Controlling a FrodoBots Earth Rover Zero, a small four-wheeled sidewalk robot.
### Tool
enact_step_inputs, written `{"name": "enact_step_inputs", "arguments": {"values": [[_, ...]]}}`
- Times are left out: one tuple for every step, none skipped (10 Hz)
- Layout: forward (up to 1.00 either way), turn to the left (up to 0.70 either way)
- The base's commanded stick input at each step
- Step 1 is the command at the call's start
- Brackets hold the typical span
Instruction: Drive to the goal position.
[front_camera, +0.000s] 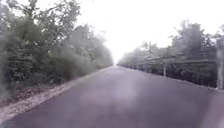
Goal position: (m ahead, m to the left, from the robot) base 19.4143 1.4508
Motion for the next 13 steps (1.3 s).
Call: {"name": "enact_step_inputs", "arguments": {"values": [[1.0, 0.0], [1.0, 0.0], [1.0, 0.0], [1.0, 0.0], [1.0, 0.0], [1.0, 0.0], [1.0, 0.0], [1.0, 0.0], [1.0, 0.0], [1.0, 0.0], [1.0, 0.0], [1.0, 0.0], [1.0, 0.0]]}}
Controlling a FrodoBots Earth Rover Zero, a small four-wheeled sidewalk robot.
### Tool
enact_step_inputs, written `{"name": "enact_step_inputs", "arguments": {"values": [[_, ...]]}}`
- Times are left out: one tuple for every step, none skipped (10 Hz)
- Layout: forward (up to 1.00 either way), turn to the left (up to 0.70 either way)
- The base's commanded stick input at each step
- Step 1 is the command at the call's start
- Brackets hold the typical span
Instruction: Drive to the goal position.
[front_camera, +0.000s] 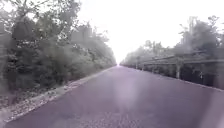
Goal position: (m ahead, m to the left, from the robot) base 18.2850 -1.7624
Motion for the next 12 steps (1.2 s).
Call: {"name": "enact_step_inputs", "arguments": {"values": [[1.0, 0.0], [1.0, 0.0], [1.0, 0.0], [1.0, 0.0], [1.0, 0.0], [1.0, 0.0], [1.0, 0.0], [1.0, 0.0], [1.0, 0.0], [1.0, 0.0], [1.0, 0.0], [1.0, 0.0]]}}
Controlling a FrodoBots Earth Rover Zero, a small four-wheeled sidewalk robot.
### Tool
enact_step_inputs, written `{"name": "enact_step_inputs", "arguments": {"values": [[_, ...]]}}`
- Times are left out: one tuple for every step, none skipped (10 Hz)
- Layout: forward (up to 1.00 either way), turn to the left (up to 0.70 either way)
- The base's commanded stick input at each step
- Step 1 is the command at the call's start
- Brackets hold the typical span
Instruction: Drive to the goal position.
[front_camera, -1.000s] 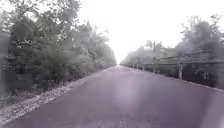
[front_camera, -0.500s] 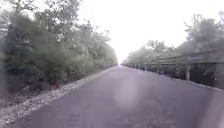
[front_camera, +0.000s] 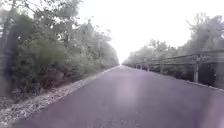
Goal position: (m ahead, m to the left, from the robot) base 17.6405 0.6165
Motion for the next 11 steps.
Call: {"name": "enact_step_inputs", "arguments": {"values": [[1.0, 0.0], [1.0, 0.0], [1.0, 0.0], [1.0, 0.0], [1.0, -0.05], [1.0, -0.33], [1.0, -0.39], [1.0, -0.07], [1.0, 0.0], [1.0, 0.0], [1.0, 0.0]]}}
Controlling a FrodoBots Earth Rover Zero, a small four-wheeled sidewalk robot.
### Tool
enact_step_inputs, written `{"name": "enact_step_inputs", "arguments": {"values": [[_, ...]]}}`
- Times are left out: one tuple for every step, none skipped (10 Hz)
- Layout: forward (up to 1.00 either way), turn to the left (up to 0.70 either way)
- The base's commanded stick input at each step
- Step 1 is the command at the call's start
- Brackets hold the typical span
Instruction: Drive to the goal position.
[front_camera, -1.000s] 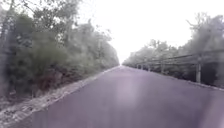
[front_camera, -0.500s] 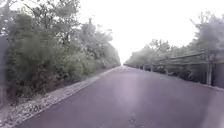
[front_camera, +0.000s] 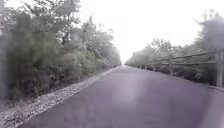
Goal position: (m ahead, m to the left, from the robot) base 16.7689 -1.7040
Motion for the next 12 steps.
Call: {"name": "enact_step_inputs", "arguments": {"values": [[1.0, 0.0], [1.0, 0.0], [1.0, 0.0], [1.0, 0.0], [1.0, 0.0], [1.0, 0.0], [1.0, 0.0], [1.0, 0.0], [1.0, 0.0], [1.0, 0.0], [1.0, 0.0], [1.0, 0.0]]}}
